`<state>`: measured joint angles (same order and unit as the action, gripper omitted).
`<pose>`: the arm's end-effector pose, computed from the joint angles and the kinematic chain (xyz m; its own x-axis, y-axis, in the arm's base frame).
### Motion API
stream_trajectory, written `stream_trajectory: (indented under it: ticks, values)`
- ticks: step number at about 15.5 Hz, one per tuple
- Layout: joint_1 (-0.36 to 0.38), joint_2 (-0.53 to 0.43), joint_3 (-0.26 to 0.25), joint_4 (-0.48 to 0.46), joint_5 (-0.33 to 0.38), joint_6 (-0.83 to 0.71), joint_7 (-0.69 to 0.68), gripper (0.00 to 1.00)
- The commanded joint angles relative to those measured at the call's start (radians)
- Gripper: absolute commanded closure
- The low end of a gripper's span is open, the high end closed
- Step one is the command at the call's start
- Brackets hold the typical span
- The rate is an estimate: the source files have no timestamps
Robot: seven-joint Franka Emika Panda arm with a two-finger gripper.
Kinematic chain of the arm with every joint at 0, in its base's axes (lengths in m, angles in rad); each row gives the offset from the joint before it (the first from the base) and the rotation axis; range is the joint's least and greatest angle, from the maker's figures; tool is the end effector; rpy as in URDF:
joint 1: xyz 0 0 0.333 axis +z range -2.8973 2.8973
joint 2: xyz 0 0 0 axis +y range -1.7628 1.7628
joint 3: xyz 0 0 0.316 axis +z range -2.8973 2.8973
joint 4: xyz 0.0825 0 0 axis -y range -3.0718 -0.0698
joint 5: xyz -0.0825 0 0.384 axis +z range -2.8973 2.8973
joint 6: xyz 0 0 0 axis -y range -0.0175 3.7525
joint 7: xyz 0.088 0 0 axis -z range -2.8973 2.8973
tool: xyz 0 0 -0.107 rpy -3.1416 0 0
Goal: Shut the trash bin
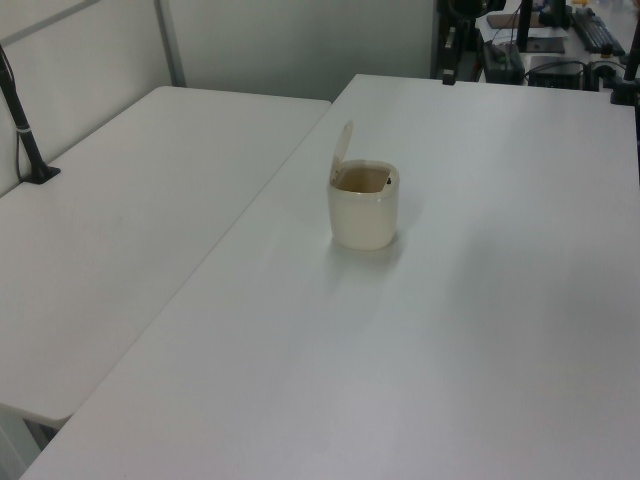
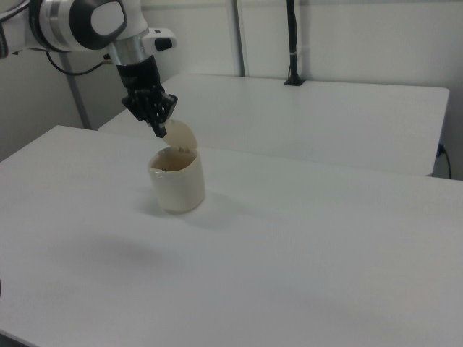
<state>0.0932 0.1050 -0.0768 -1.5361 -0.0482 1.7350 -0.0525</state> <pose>0.6015 0.0078 0.5960 0.9928 0.0777 0.0907 0.0724 -0.9955 0.0609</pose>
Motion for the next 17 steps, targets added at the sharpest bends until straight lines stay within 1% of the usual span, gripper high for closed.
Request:
stream_trajectory:
  ticks: [1,2,6,7,8,12,17]
  values:
    - [0.014,0.025,-0.003,-0.013,0.007,0.159,-0.007,0.96]
    - [0.016,0.033,0.002,-0.013,0.008,0.228,-0.006,1.00]
    - [0.025,0.084,0.008,-0.012,0.021,0.423,0.023,1.00]
    - [0.048,0.108,0.008,-0.012,0.021,0.514,0.048,1.00]
    - [0.054,0.125,0.008,-0.012,0.019,0.570,0.069,1.00]
    - [0.088,0.196,0.008,-0.012,0.014,0.748,0.126,1.00]
    - [0.099,0.240,0.008,-0.012,0.011,0.831,0.126,1.00]
